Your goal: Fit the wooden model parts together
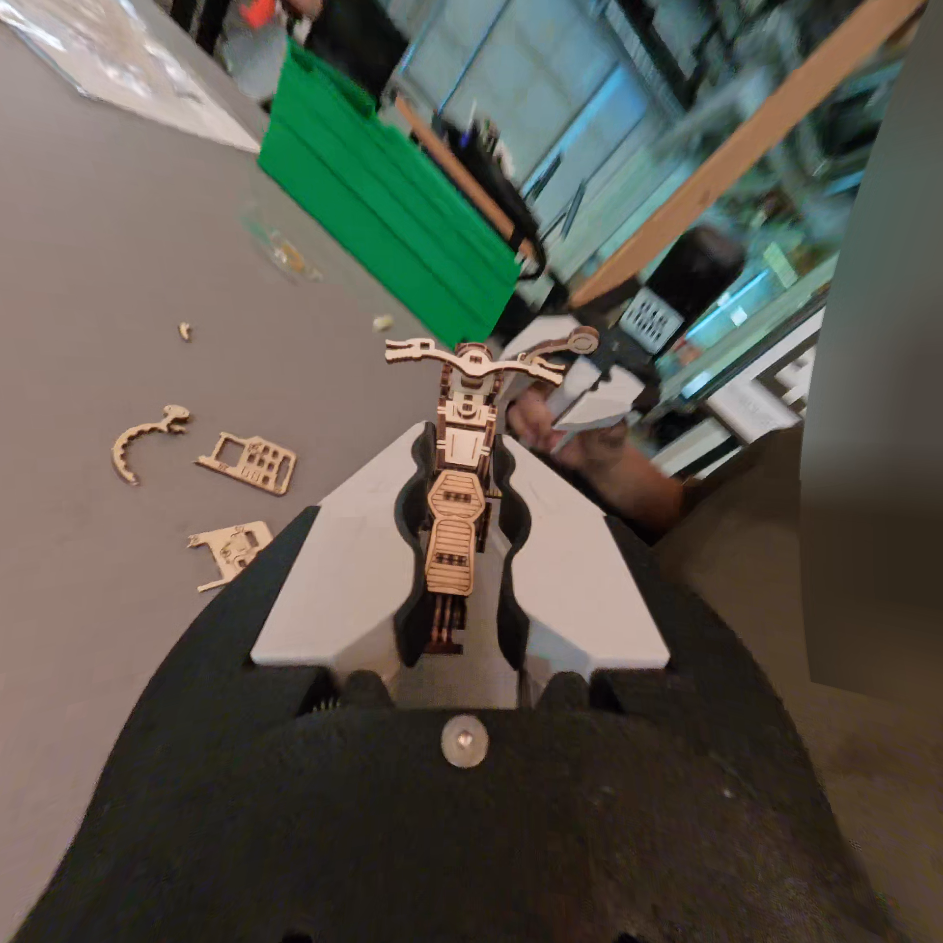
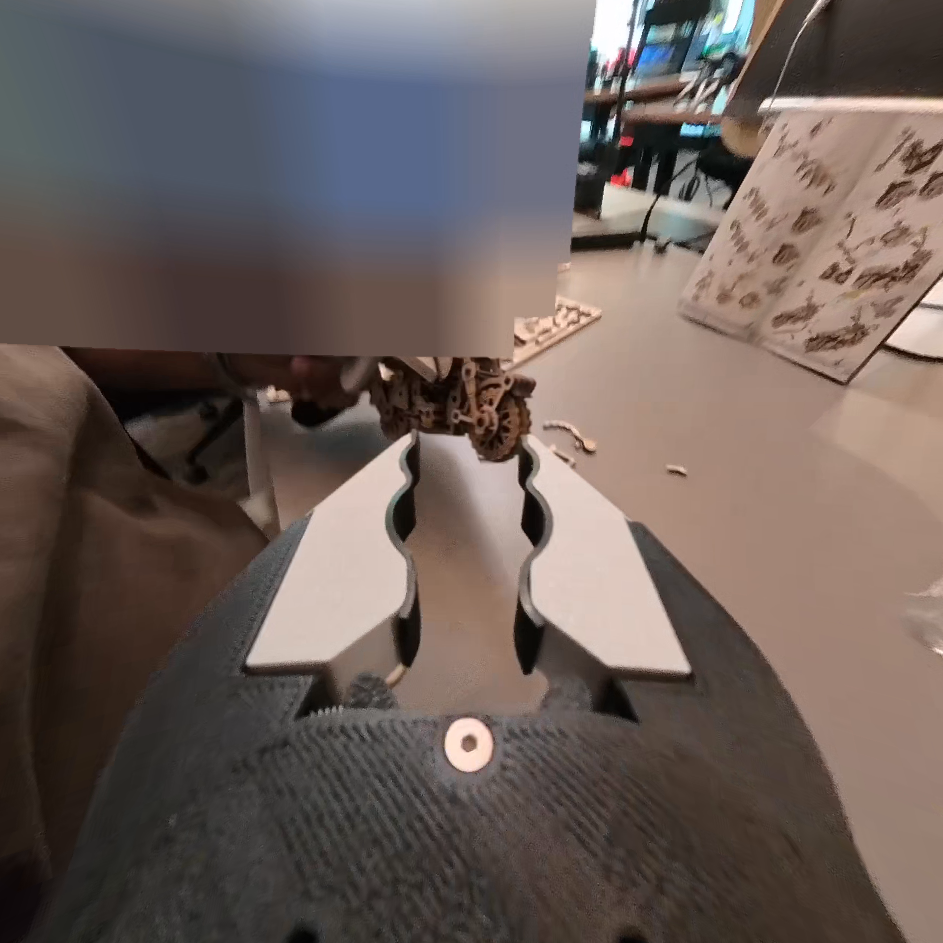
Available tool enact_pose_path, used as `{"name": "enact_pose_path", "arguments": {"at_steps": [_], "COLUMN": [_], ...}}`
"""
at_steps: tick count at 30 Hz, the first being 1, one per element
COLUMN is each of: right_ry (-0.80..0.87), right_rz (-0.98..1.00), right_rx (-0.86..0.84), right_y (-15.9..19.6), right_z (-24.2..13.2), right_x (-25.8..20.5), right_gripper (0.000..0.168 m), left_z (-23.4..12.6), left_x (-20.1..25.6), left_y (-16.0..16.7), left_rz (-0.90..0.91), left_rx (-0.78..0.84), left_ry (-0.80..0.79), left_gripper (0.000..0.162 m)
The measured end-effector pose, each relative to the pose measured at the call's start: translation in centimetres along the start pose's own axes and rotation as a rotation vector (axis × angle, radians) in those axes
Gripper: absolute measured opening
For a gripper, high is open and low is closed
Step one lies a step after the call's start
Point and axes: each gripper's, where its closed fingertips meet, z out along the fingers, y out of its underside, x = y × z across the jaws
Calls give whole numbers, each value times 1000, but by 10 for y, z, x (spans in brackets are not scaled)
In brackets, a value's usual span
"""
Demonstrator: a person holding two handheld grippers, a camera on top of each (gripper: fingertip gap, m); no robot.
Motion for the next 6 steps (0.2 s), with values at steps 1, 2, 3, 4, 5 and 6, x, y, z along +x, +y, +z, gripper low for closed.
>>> {"name": "enact_pose_path", "arguments": {"at_steps": [1,2,3,4,5,6], "right_ry": [-7,-20,-45,-75,-97,-116], "right_rz": [44,102,167,233,295,348], "right_rx": [48,91,127,154,170,183], "right_y": [-8,-14,-18,-20,-20,-20], "right_z": [1,2,5,8,12,15], "right_x": [-2,-5,-9,-14,-17,-20], "right_gripper": [36,36,37,38,40,42], "left_z": [-3,-5,-8,-10,-11,-12], "left_x": [3,8,13,15,18,22], "left_y": [-8,-16,-23,-28,-31,-33], "left_rz": [-49,-92,-130,-166,-190,-208], "left_rx": [56,114,166,203,232,257], "left_ry": [36,85,133,164,194,223], "left_gripper": [20,20,20,20,20,20]}}
